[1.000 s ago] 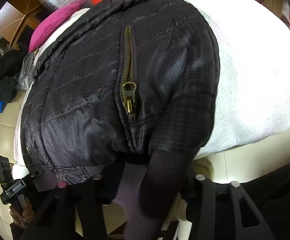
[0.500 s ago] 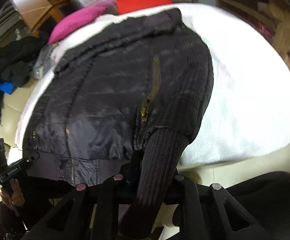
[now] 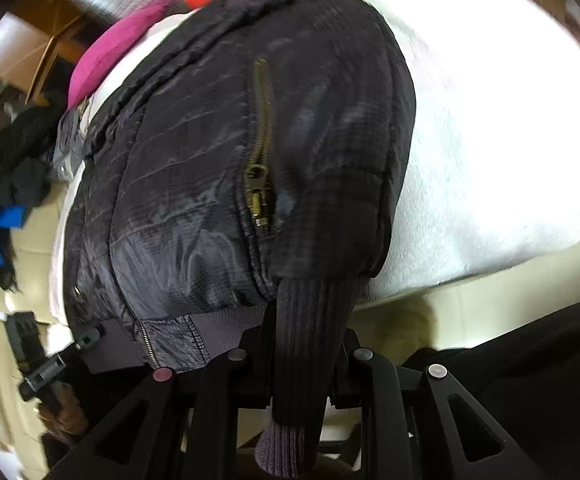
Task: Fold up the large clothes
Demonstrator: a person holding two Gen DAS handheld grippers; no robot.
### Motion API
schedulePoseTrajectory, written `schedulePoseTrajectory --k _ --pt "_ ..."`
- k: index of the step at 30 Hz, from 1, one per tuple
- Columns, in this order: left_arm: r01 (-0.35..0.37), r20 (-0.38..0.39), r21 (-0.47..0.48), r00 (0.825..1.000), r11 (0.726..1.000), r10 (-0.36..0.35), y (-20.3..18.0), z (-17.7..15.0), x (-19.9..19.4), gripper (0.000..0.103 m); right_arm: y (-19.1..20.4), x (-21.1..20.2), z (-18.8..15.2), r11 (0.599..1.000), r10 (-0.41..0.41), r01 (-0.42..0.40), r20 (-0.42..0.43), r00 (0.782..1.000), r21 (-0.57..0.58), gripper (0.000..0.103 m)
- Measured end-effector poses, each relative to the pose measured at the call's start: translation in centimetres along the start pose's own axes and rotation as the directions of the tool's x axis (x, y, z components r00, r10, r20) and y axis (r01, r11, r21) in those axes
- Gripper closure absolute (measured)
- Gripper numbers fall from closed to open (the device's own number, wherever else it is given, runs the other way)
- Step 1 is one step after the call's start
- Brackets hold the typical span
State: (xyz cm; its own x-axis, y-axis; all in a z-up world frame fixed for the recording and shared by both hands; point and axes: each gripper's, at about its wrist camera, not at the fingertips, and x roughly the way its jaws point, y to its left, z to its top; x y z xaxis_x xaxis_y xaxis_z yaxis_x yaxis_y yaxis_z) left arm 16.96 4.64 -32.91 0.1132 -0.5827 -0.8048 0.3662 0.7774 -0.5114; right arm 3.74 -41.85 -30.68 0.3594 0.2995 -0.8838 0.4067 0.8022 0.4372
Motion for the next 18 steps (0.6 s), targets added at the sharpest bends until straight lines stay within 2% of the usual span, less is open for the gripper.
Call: schedulePoseTrajectory --k 1,3,4,5,7,8,11,15,18 --pt "0.002 -0.007 0.007 1.000 1.000 -0.002 -0.1 0.0 0.2 0.042 -0.3 0.2 0.2 1.000 0.014 -0.013 -0.009 1.000 0.018 0.081" --pt "-0.015 -0.010 0.034 1.000 0.999 0.015 -0.7 0.0 0.6 0.042 -0.4 0.7 0.4 1.000 0.013 -0.013 -0.019 1.000 0.028 0.081" --pt "-0.019 -0.006 0.044 1.000 0.999 0.019 -0.9 -0.1 0.5 0.047 -0.3 0.8 0.4 1.000 0.016 -0.015 -0.011 1.000 0.023 0.081" --pt "-0.022 0.004 0.057 1.000 0.998 0.022 -1.1 -0.1 0.3 0.067 -0.1 0.7 0.2 1.000 0.018 -0.018 0.006 1.000 0.000 0.081" --pt "-0.039 0.033 0.083 0.999 0.996 0.036 -1.6 -0.1 -0.4 0.089 0.6 0.1 -0.1 0.999 0.003 -0.002 0.038 0.999 -0.040 0.084" --pt "-0.031 0.045 0.085 0.999 0.996 0.028 -1.7 -0.1 -0.8 0.093 1.0 -0.1 -0.2 0.999 -0.002 0.005 0.049 0.999 -0.052 0.087" --pt "-0.006 0.077 0.106 0.997 0.994 -0.003 -2.3 0.5 -2.0 0.094 2.1 -1.6 -0.3 0.996 0.000 0.008 0.090 0.996 -0.083 0.089" --pt "0.023 0.130 0.151 0.991 0.988 -0.043 -3.6 1.7 -4.9 0.095 3.1 -4.1 0.3 0.992 0.100 -0.089 0.136 0.986 -0.091 0.090" --pt "0.039 0.173 0.189 0.982 0.981 -0.072 -4.9 3.4 -7.3 0.095 4.1 -6.4 1.5 0.980 0.185 -0.168 0.182 0.966 -0.106 0.090"
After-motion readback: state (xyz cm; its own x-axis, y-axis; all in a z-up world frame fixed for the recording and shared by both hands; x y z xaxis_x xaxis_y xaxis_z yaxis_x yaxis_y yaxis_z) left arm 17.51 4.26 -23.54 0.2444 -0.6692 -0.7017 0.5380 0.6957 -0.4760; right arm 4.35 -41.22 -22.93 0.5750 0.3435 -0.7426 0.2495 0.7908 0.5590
